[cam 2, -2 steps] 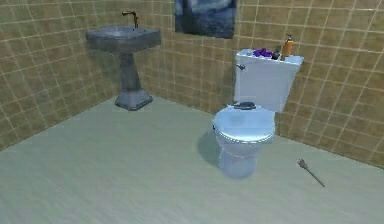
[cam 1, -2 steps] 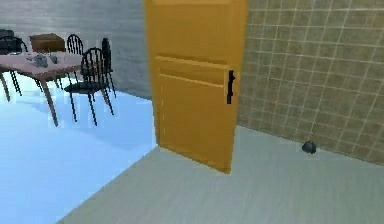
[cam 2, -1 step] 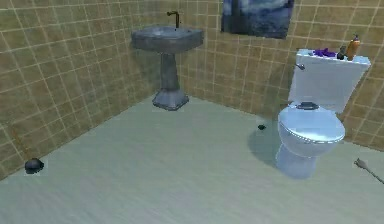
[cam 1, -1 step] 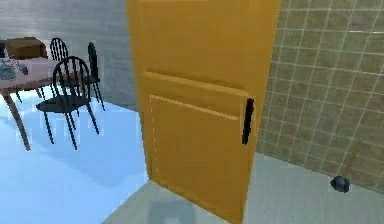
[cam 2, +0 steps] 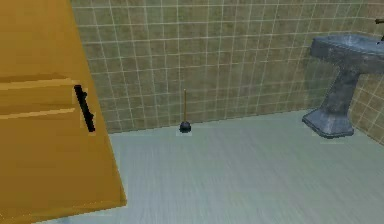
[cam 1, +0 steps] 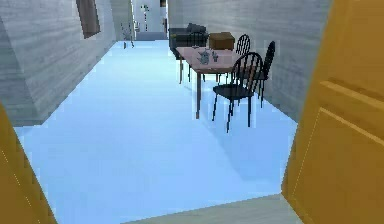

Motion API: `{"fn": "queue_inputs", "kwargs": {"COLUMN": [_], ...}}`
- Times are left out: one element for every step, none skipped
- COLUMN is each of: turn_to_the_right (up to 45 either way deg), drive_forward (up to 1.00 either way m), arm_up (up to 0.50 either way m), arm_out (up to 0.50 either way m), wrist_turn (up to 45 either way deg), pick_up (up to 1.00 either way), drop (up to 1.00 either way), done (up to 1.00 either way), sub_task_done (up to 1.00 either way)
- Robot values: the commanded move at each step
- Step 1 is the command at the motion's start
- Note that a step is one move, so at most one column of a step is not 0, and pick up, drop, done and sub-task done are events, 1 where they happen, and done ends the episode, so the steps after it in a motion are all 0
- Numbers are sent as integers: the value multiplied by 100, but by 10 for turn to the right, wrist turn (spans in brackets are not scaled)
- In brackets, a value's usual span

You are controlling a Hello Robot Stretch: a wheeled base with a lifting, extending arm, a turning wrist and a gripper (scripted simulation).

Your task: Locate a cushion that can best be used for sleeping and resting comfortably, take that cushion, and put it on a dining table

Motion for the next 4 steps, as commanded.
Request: {"fn": "queue_inputs", "kwargs": {"turn_to_the_right": [-90, 0, 0, -30], "drive_forward": [0, 100, 100, 0], "arm_up": [0, 0, 0, 0], "arm_out": [0, 0, 0, 0], "wrist_turn": [0, 0, 0, 0], "pick_up": [0, 0, 0, 0], "drop": [0, 0, 0, 0], "done": [0, 0, 0, 0], "sub_task_done": [0, 0, 0, 0]}}
